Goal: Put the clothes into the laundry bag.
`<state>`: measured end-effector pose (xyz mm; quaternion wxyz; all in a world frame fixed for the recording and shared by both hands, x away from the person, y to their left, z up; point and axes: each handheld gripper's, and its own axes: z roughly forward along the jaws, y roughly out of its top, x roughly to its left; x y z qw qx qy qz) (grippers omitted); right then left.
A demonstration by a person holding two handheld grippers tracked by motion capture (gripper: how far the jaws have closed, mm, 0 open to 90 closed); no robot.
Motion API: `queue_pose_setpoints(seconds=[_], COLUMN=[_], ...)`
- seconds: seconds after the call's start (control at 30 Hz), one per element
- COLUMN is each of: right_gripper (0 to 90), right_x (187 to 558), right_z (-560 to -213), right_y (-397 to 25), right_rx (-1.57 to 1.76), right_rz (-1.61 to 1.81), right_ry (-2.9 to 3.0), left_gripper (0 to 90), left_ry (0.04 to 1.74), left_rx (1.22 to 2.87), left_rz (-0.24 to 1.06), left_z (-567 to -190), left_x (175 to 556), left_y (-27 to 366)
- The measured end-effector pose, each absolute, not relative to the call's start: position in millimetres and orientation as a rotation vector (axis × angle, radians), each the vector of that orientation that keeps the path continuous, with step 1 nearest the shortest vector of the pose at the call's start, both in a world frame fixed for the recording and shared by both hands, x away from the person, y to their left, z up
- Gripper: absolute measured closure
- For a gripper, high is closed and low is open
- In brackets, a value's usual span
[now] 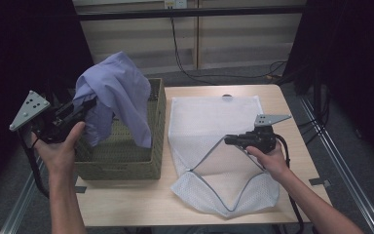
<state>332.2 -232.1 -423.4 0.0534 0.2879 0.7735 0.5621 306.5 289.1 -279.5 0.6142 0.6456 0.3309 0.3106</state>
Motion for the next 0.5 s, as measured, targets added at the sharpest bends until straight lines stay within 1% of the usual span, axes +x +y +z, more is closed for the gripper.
queue_pose_setpoints(seconds=[0.27, 0.5], right_gripper=[88.2, 88.2], right_x=[332.1, 332.1], right_z=[-423.4, -423.4], right_y=[-232.2, -232.1], right_rx=[0.875, 0.875], right_rz=[1.708, 1.709], right_ry=[2.351, 2.350], left_gripper=[79.1, 79.1], left_ry=[0.708, 0.677], left_rx=[1.454, 1.419], left_rz=[0.734, 0.722], left_z=[-266.4, -260.6], left_x=[295.8, 290.1], left_y=[283.4, 283.9])
